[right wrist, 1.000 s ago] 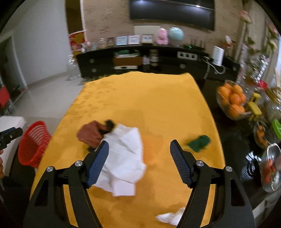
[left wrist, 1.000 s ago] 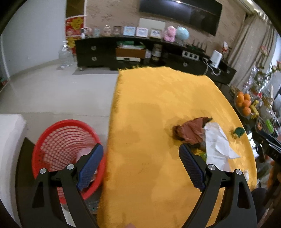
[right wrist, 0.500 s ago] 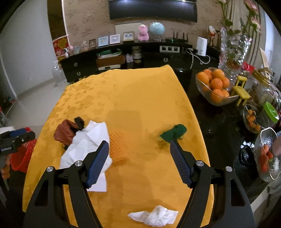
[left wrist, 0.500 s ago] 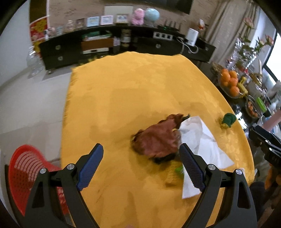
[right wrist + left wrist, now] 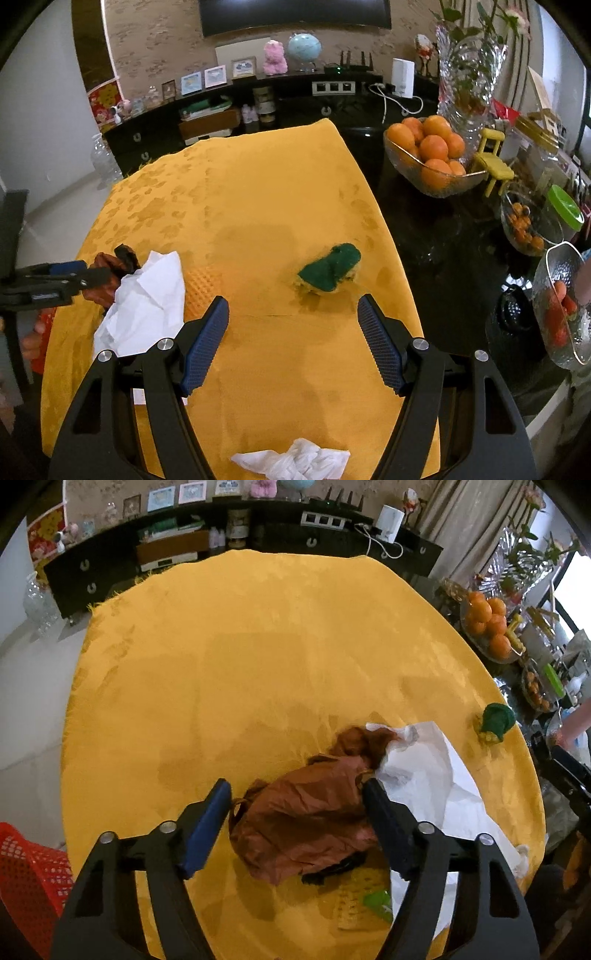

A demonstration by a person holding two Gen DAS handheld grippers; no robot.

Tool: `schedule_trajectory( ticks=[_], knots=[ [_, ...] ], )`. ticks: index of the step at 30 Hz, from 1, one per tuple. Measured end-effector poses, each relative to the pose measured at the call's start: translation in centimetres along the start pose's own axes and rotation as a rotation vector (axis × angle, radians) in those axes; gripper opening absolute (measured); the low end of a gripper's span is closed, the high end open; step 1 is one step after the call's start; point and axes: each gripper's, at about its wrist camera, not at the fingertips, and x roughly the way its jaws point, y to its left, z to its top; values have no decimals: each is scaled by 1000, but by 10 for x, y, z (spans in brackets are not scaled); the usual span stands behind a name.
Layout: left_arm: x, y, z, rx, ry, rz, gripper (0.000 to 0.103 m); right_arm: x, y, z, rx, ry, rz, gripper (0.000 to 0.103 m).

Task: Collect trash
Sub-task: 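Grasp the brown cloth with the left tool while the right tool grasps the green sponge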

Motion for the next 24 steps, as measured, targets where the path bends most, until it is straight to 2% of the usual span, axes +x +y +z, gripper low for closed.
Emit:
schedule_trajectory(
  ticks=[4, 10, 19, 24],
  knots=[
    [1, 6, 1, -25, -9, -38, 60, 8, -5, -1, 14, 15, -3, 70],
    [-12, 14, -2, -72, -34, -72, 56, 21, -10, -2, 38, 40, 2, 70],
    [-60, 22, -4, -94, -139, -21, 56, 48, -27, 8, 93, 58, -20, 70],
    [-77, 22, -8, -80, -173, 38, 56, 67, -31, 16, 98, 65, -29, 70]
  ],
)
